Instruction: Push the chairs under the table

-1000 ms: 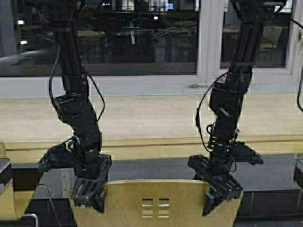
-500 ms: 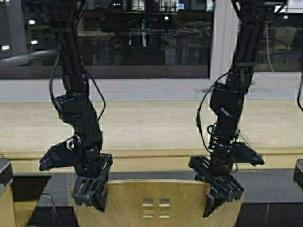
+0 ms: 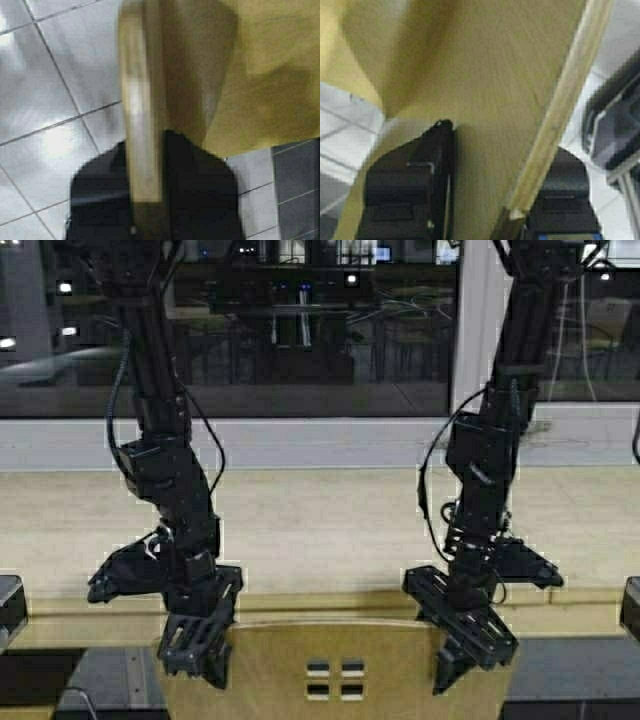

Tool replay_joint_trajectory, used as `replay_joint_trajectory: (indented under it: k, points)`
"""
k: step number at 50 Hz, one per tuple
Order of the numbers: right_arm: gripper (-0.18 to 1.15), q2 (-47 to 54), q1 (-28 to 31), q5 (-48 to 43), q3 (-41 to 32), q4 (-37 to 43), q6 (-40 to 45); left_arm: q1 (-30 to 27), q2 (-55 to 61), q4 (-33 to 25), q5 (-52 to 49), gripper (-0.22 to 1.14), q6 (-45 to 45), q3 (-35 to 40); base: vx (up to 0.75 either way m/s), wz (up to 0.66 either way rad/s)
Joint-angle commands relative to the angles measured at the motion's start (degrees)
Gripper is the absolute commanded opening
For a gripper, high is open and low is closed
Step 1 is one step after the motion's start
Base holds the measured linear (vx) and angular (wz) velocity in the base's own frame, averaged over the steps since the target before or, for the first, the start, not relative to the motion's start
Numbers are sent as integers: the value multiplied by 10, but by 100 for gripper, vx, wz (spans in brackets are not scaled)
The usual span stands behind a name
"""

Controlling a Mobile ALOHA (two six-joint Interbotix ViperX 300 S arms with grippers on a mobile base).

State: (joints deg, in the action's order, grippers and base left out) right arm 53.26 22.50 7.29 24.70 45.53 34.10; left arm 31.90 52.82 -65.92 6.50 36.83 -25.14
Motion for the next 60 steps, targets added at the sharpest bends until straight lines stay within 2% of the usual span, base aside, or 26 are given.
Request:
replay_joint_trajectory:
  k: [1,17,33,38,42,48,52,55,60]
  points:
    - [8,-37,5,-1,10,-14,-36,5,-40,13,4,8,-52,13,23,5]
    - [8,-38,4,-14,25,-40,-40,8,-54,14,-4,9,-53,-9,23,8]
    - [8,-47,6,-20,62,-55,-44,23,-63,13,-14,17,-52,-40,14,1]
    - [10,-52,6,-21,69,-55,-44,24,-66,14,-15,25,-53,-39,4,0]
    - [23,-60,5,-16,69,-55,-44,24,-71,14,-20,39,-53,-40,0,0]
    - [63,-69,5,8,59,-54,-44,24,-83,14,-30,64,-54,-47,-2,0]
    - [82,-74,5,28,44,-54,-43,23,-91,14,-32,77,-54,-48,-3,1]
    - [88,-77,5,36,40,-54,-39,23,-96,14,-32,82,-54,-47,-2,-1]
    - [88,-89,6,40,47,-53,-35,24,-105,14,-33,82,-54,-49,-2,-1]
